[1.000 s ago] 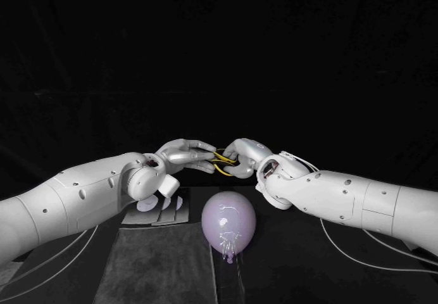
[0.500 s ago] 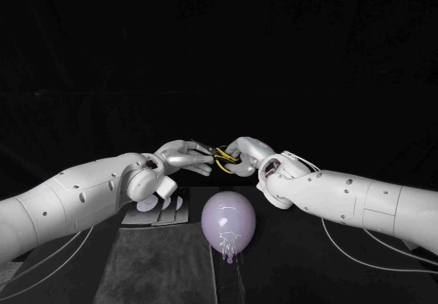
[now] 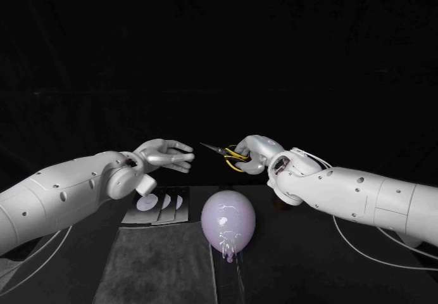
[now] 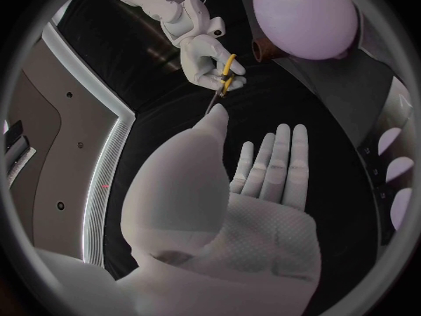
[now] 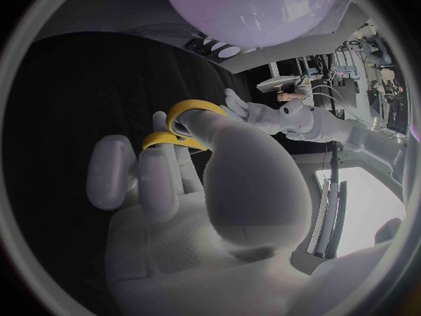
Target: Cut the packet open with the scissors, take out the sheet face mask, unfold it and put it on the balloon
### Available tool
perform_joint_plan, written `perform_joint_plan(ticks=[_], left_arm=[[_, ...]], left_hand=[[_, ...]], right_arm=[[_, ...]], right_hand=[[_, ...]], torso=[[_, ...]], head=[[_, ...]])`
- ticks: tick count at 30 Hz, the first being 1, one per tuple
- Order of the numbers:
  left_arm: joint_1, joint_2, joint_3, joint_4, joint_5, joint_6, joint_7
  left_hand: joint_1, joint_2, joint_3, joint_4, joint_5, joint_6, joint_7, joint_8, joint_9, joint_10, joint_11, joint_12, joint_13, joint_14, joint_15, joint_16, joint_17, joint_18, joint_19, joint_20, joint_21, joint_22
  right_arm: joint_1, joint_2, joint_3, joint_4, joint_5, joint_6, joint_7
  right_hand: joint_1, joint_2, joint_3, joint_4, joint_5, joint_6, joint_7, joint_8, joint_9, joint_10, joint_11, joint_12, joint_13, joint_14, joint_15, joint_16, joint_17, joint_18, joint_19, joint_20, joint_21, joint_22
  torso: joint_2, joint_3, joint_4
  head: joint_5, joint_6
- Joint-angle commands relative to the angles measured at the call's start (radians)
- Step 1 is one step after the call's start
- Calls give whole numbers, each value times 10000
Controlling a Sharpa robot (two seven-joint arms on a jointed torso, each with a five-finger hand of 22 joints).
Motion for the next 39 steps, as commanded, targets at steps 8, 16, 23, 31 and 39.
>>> perform_joint_plan(ticks=[8, 16, 23, 31, 39], left_arm=[[600, 15, 24, -1630, 467, 1765, -727], [1173, 547, 24, -2382, 30, 2053, -960], [1425, 1190, 19, -2492, -1269, 2570, -1343], [1487, 1873, 0, -2383, -2719, 2927, -1663], [1392, 2274, -35, -2333, -3091, 2957, -1759]], left_hand=[[-1114, 758, -930, 932, 18, 1855, 1329, 224, -120, 1049, -162, 532, 67, 165, -131, 330, -47, 87, 120, 0, -168, -42], [-1494, 1080, -1178, 951, 21, 2367, 1227, -281, -405, 1301, -245, 392, 11, 67, -159, 347, -147, 65, 124, 7, -309, -61], [-2294, 1306, -1755, 947, 13, 2826, 1143, -757, -622, 1550, -292, 147, -4, -32, -170, 316, -244, -40, 16, 12, -517, -65], [-2373, 1312, -1889, 938, 14, 2939, 1107, -978, -709, 1612, -312, 15, -12, -11, -184, 335, -265, -55, 47, 14, -561, -60], [-1715, 1271, -1907, 913, 15, 2989, 1113, -1401, -859, 1599, -295, -251, -15, -12, -175, 346, -307, -59, 131, 10, -611, -51]], right_arm=[[413, 7, -10, -253, -3244, 2364, -118], [550, 198, -33, -178, -4725, 2717, -604], [580, 486, -67, -121, -5768, 2817, -1128], [584, 720, -82, 223, -6356, 2689, -1465], [583, 709, -82, 514, -6560, 2453, -1522]], right_hand=[[267, 411, 164, 89, -41, 59, -31, 61, 46, 1161, -756, -9, 10, 133, -73, 75, 51, -181, 46, -60, 100, 85], [235, 399, 187, 85, -48, 70, -62, 83, 81, 1188, -776, -23, 10, 139, -80, 84, 73, -189, 65, -73, 131, 120], [214, 388, 206, 79, -53, 80, -79, 99, 105, 1211, -788, -31, 11, 144, -87, 90, 85, -198, 88, -83, 167, 156], [210, 385, 211, 77, -52, 82, -83, 102, 111, 1214, -791, -34, 11, 146, -88, 94, 93, -202, 98, -86, 183, 171], [188, 374, 221, 78, -53, 87, -91, 111, 127, 1228, -798, -42, 11, 151, -91, 103, 112, -210, 118, -93, 213, 201]], torso=[[-10, -9, 19], [2, -7, 19], [1, -6, 17], [8, -4, 27], [1, -22, 12]], head=[[-29, -103], [-11, -108], [26, -134], [79, -161], [95, -140]])
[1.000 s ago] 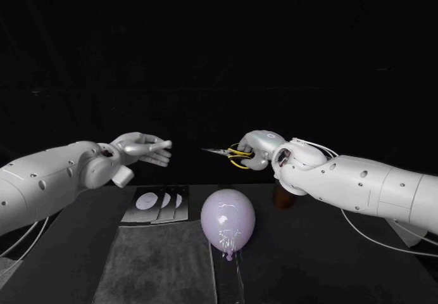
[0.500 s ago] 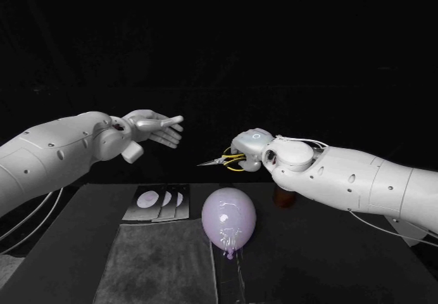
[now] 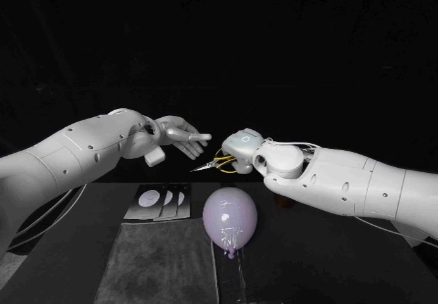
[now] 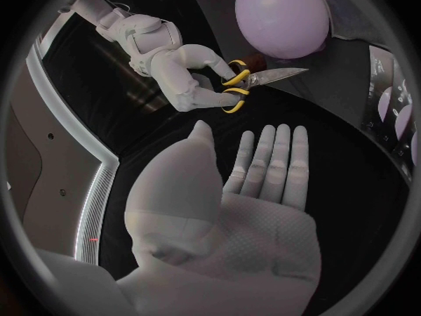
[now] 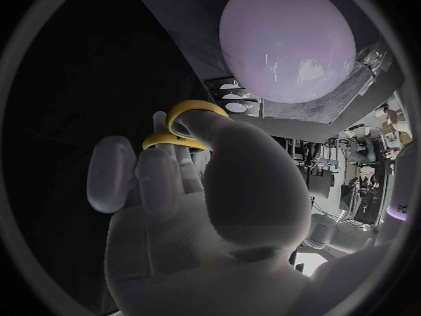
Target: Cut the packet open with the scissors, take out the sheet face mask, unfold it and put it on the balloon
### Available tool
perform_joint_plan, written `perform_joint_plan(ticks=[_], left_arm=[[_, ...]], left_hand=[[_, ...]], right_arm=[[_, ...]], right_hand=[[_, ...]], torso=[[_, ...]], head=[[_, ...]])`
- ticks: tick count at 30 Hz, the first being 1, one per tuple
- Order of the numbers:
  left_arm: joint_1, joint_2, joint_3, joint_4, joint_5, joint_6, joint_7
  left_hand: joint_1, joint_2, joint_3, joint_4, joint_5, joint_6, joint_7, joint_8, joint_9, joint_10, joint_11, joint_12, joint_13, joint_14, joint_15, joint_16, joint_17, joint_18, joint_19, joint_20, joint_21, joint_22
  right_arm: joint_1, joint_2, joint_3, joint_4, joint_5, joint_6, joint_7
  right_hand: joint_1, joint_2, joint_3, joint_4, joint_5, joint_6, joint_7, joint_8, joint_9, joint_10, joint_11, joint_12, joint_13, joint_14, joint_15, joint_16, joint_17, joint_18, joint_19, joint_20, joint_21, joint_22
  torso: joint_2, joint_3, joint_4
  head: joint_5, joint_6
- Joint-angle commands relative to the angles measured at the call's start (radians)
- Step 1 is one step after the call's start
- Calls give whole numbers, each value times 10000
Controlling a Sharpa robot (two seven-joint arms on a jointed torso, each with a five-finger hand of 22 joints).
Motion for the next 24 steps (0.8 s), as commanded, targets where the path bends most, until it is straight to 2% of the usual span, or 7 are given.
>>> perform_joint_plan(ticks=[1, 4, 10, 17, 24], left_arm=[[-55, 112, -5, 29, -560, 314, -160], [-99, 186, -32, 75, -624, 430, -170], [-140, 215, -134, 280, -815, 768, -179], [-161, 164, -170, 445, -926, 1245, -212], [-175, 130, -181, 551, -901, 1454, -189]], left_hand=[[224, -2, -52, -19, 13, 86, 828, -119, -28, 60, 28, -90, -7, -9, -35, 62, -16, -48, 78, 10, -43, 18], [358, 7, -67, -22, 13, 124, 827, -178, -46, 78, 28, -127, -4, 0, -36, 71, -22, -44, 97, 10, -52, 19], [871, 57, -159, -42, 12, 390, 750, -322, -75, 253, -30, -210, 15, 24, -69, 102, -42, -46, 145, 10, -96, 17], [1274, 179, -316, -42, 13, 830, 639, -417, -76, 575, -137, -219, 40, 159, -149, 207, -21, -17, 232, 5, -120, 24], [1796, 467, -424, -69, 14, 1279, 487, -581, -102, 964, -273, -234, 60, 425, -275, 387, 68, 92, 410, -5, -95, 39]], right_arm=[[16, -18, 5, 82, -546, -142, -267], [16, -23, 6, 127, -585, -228, -293], [13, -9, 7, 175, -636, -391, -369], [7, -16, 8, 185, -669, -555, -444], [-6, -2, 9, 144, -678, -669, -492]], right_hand=[[237, 326, 183, 115, 48, 29, -25, 44, 15, 1194, -767, 15, 14, 189, -59, 66, 27, -142, 47, -23, 59, 130], [237, 326, 183, 115, 48, 29, -25, 44, 15, 1194, -767, 15, 14, 189, -59, 66, 27, -142, 47, -23, 59, 130], [223, 320, 192, 115, 47, 32, -31, 51, 27, 1203, -771, 9, 14, 196, -62, 78, 55, -147, 59, -27, 77, 148], [220, 318, 198, 113, 48, 33, -32, 54, 33, 1209, -773, 7, 14, 199, -65, 83, 66, -151, 68, -29, 92, 162], [214, 312, 204, 110, 51, 34, -33, 57, 39, 1215, -774, 5, 15, 199, -67, 82, 62, -154, 75, -32, 102, 172]], torso=[[-4, -13, 0], [0, -10, 19], [-4, -13, 10], [-16, -7, 16], [-9, -7, 10]], head=[[20, 8], [17, 3], [32, -19], [33, -19], [39, 1]])
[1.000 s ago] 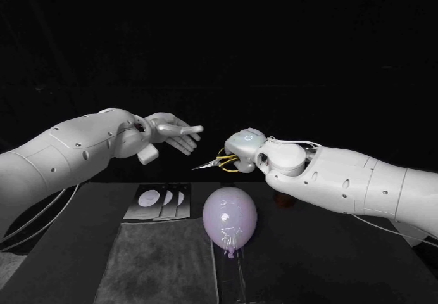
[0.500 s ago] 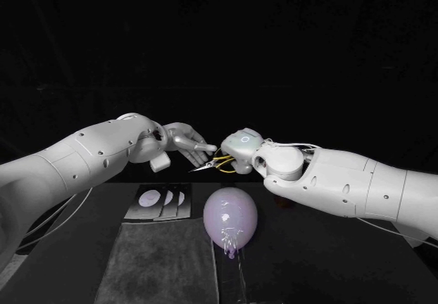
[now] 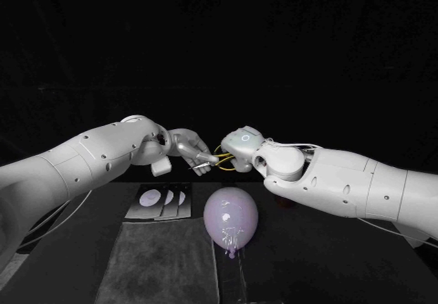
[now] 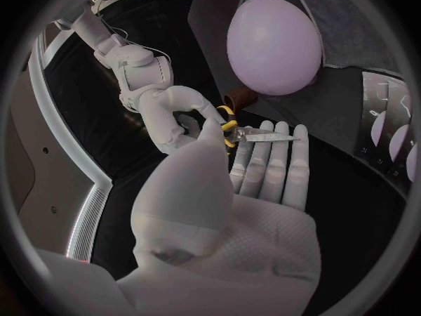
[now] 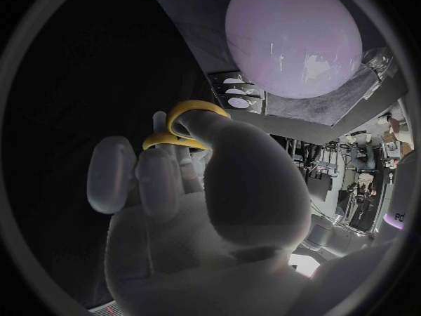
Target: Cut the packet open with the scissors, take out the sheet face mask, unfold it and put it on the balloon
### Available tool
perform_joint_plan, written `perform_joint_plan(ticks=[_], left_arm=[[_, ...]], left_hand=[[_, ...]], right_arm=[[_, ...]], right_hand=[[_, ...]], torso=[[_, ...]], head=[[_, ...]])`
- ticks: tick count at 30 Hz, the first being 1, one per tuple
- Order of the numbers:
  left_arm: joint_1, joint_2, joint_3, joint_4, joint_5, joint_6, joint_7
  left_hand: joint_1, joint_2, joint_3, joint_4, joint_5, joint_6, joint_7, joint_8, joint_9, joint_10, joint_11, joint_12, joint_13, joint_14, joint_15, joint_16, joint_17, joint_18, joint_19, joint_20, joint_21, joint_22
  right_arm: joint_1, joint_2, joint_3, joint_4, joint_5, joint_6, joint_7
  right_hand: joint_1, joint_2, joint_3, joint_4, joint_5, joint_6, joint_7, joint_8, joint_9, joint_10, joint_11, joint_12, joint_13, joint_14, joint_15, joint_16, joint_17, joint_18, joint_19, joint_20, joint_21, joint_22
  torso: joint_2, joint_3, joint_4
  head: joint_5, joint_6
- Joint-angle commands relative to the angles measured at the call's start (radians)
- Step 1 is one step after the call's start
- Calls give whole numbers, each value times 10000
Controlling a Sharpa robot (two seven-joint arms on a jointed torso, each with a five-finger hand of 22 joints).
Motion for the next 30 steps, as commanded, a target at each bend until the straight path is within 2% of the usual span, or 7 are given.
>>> perform_joint_plan(ticks=[1, 7, 16, 19, 23, 27, 30], left_arm=[[2, -5, 6, 53, -24, 469, 23], [-1, -35, 4, 67, 116, 396, 113], [-3, -52, 4, 89, 284, 320, 309], [-4, -58, 4, 102, 316, 337, 368], [-6, -69, 3, 131, 364, 429, 411], [-9, -120, 3, 254, 530, 552, 347], [-14, -156, 3, 367, 660, 615, 308]], left_hand=[[265, 150, 17, -34, 17, 159, 279, -92, -19, 145, -31, -60, 11, 133, -36, 92, 32, 176, 137, 8, -22, 19], [1083, 864, 565, -54, 21, 453, 102, -264, -66, 396, -183, -89, 11, 333, -154, 210, 126, 231, 296, 5, 23, 30], [2436, 1445, 2027, -208, 34, 927, -176, -403, -21, 928, -421, -162, -16, 629, -355, 379, 306, 304, 531, -78, 96, 49], [2497, 1351, 2700, -35, 17, 1073, -248, -403, 72, 1135, -471, -216, -29, 721, -390, 422, 389, 302, 603, -132, 120, 53], [2126, 942, 3733, 16, 19, 1168, -267, -417, 278, 1314, -489, -371, -40, 741, -404, 427, 522, 293, 647, -133, 113, 40], [1749, 594, 4786, 10, -33, 1230, -286, -342, 566, 1461, -510, -433, -24, 784, -429, 452, 657, 290, 730, -120, 138, 49], [1426, 282, 5540, -43, 10, 1204, -268, -291, 806, 1510, -511, -453, -17, 776, -427, 452, 759, 289, 739, -117, 133, 45]], right_arm=[[2, 11, 7, -3, -229, -227, -171], [-10, -23, 10, 98, -231, -300, -174], [-17, -32, 12, 121, -234, -317, -164], [-18, -27, 12, 103, -232, -344, -154], [-19, -24, 11, 86, -128, -556, -90], [-21, -43, 11, 189, 102, -862, 97], [-22, -32, 11, 265, 328, -871, 268]], right_hand=[[211, 315, 175, 138, 25, 52, -19, 28, 11, 1214, -774, 26, 15, 177, -45, 39, 4, -150, 76, -33, 56, 165], [206, 309, 180, 136, 28, 51, -17, 29, 17, 1217, -775, 23, 15, 177, -46, 39, 3, -151, 79, -35, 61, 171], [203, 302, 188, 131, 33, 48, -16, 31, 23, 1218, -775, 17, 14, 177, -48, 38, -1, -149, 72, -38, 52, 164], [175, 268, 213, 120, 35, 18, -1, 24, 44, 1190, -764, -24, 3, 167, -38, 14, -58, -135, 32, -49, -5, 123], [-58, 62, 239, 168, 26, -418, 164, -229, 19, 510, -575, -222, -185, 123, 121, -74, -227, -111, -93, 11, -178, 12], [-584, -535, -15, 381, 9, -1171, 263, -691, -167, -568, -363, -254, -300, -53, 288, -396, -902, 37, -545, 117, -854, -525], [-833, -791, -159, 568, -39, -1660, 144, -998, -321, -1110, -434, -212, -265, -134, 246, -547, -1104, 110, -718, 140, -1141, -725]], torso=[[5, 0, -6], [11, 6, -11], [-3, 5, -7], [4, 4, -11], [6, 1, -9], [9, 5, -15], [3, 5, -14]], head=[[-1, 15], [-12, 16], [-15, -1], [-19, -5], [-6, -8], [-6, 2], [-12, -17]])
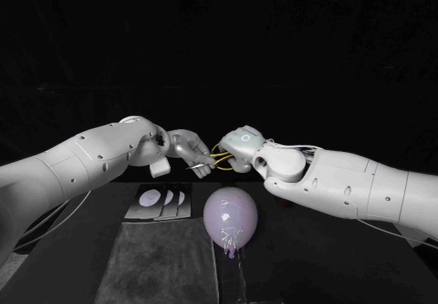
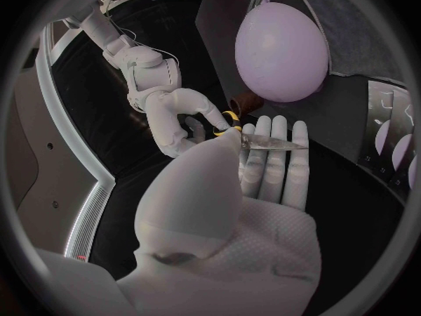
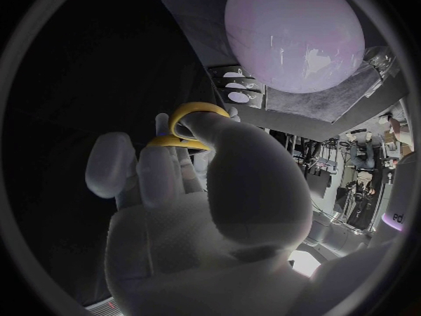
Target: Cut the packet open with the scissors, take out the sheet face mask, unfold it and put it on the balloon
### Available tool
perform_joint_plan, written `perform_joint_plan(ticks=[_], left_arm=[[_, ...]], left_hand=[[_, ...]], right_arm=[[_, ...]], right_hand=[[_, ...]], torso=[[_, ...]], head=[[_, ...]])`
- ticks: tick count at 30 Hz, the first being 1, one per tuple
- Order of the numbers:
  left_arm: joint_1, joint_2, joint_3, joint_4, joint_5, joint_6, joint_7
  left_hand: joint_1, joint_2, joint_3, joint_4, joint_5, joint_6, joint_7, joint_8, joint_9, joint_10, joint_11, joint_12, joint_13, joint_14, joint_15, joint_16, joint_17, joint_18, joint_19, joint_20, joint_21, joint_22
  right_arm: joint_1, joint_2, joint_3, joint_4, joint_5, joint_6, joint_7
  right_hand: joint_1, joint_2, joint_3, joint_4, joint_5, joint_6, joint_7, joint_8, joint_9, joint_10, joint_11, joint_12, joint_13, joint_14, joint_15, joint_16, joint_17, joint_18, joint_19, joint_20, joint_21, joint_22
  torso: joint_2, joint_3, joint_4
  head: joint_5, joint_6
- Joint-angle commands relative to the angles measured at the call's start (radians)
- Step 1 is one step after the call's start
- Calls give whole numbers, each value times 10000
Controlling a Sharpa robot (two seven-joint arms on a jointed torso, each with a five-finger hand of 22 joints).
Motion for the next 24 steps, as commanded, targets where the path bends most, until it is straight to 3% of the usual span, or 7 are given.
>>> perform_joint_plan(ticks=[1, 4, 8, 20, 24], left_arm=[[-7, 28, 8, 166, 396, 347, 109], [-15, -17, 9, 330, 448, 355, 155], [-21, -90, 9, 651, 397, 204, 274], [-24, -154, 11, 1062, 200, -178, 469], [-24, -171, 11, 1171, 106, -227, 520]], left_hand=[[-504, -397, 1368, -367, 29, 0, 25, 108, 356, 175, -70, -60, 20, 46, 5, 38, 149, 126, 115, -6, 33, 3], [-669, -520, 1760, -517, 70, 5, 1, 191, 554, 229, -92, -44, 33, 53, -9, 48, 223, 125, 133, -3, 38, 6], [-862, -581, 2065, -627, 65, -23, -17, 272, 754, 293, -101, -25, 51, 84, -21, 73, 304, 128, 166, -12, 52, 13], [-1156, -686, 2426, -804, 61, -68, 7, 387, 1066, 395, -104, -10, 75, 133, -36, 111, 429, 126, 235, -23, 88, 26], [-1180, -698, 2454, -824, 62, -69, 7, 399, 1096, 409, -106, -7, 78, 142, -40, 116, 441, 126, 241, -24, 91, 27]], right_arm=[[13, 58, 19, 99, 314, -335, 301], [12, 100, 19, 68, 541, -25, 448], [12, 169, 18, -73, 848, 526, 615], [12, 307, 17, -317, 1397, 1258, 1188], [12, 379, 16, -399, 1425, 1439, 1284]], right_hand=[[-288, -228, -85, 120, -33, -253, -11, -174, -70, -270, -13, -43, 21, -62, -14, -87, -123, 171, -106, -8, -161, -123], [-347, -335, -230, 227, -35, -439, -124, -305, -157, -597, -58, -41, 23, -75, -90, -176, -223, 203, -164, -42, -328, -232], [-346, -396, -394, 296, -33, -677, -179, -459, -256, -990, -22, -45, 23, 113, -173, 107, 355, 78, 223, -105, 157, 178], [-60, -97, -392, 312, -27, -510, -264, -410, -306, -1055, -122, 20, 54, 287, -379, 433, 964, -29, 588, -235, 595, 558], [-116, -91, -428, 378, -15, -557, -228, -450, -344, -989, -128, 15, 51, 313, -392, 488, 1056, -45, 641, -259, 656, 615]], torso=[[-5, -2, 2], [-9, -3, 11], [-3, -17, 12], [2, -9, 5], [0, -10, 12]], head=[[-5, -12], [-6, -8], [2, -12], [22, -44], [-1, -51]])
